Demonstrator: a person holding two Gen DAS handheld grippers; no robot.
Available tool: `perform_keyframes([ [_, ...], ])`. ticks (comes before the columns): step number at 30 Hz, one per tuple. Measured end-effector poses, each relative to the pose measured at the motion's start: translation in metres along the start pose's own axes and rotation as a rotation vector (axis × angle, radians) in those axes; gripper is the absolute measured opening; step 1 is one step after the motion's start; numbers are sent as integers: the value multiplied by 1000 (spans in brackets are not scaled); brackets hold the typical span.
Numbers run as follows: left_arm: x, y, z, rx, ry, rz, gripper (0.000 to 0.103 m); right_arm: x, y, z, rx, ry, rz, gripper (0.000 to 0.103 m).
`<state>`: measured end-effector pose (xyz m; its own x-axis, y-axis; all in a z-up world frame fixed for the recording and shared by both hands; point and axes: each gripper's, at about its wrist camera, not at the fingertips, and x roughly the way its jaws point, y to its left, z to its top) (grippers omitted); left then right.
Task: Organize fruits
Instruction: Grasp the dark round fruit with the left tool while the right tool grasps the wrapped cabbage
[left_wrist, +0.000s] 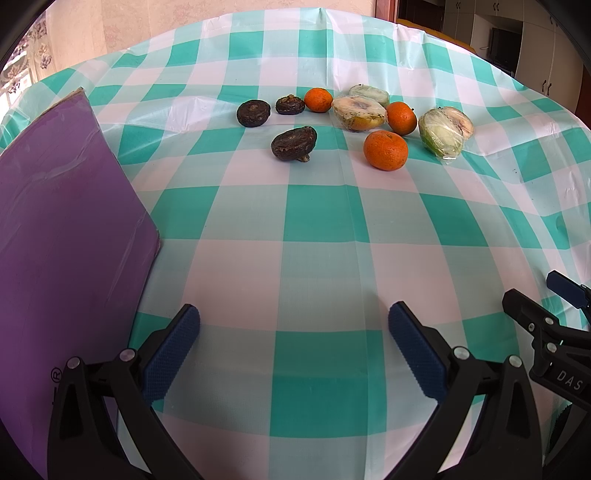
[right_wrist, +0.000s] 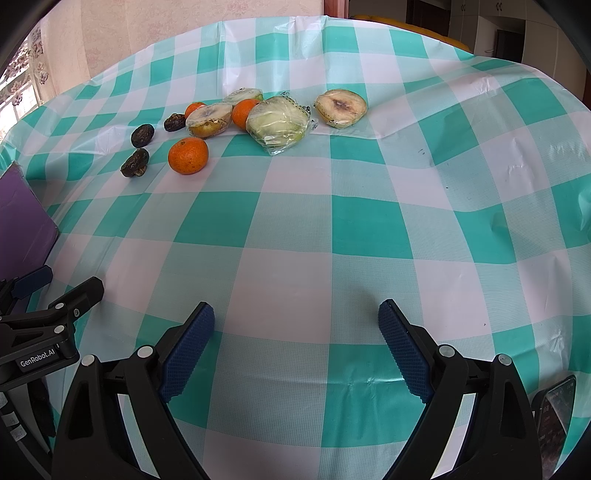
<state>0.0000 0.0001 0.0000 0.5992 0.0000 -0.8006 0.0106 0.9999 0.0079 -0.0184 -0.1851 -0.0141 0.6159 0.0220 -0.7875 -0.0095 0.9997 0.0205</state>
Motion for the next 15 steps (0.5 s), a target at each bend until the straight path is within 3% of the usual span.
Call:
perform_keyframes([
  [15, 0, 0, 0, 0, 0, -1, 102, 0, 0, 0, 4, 0, -2, 88],
])
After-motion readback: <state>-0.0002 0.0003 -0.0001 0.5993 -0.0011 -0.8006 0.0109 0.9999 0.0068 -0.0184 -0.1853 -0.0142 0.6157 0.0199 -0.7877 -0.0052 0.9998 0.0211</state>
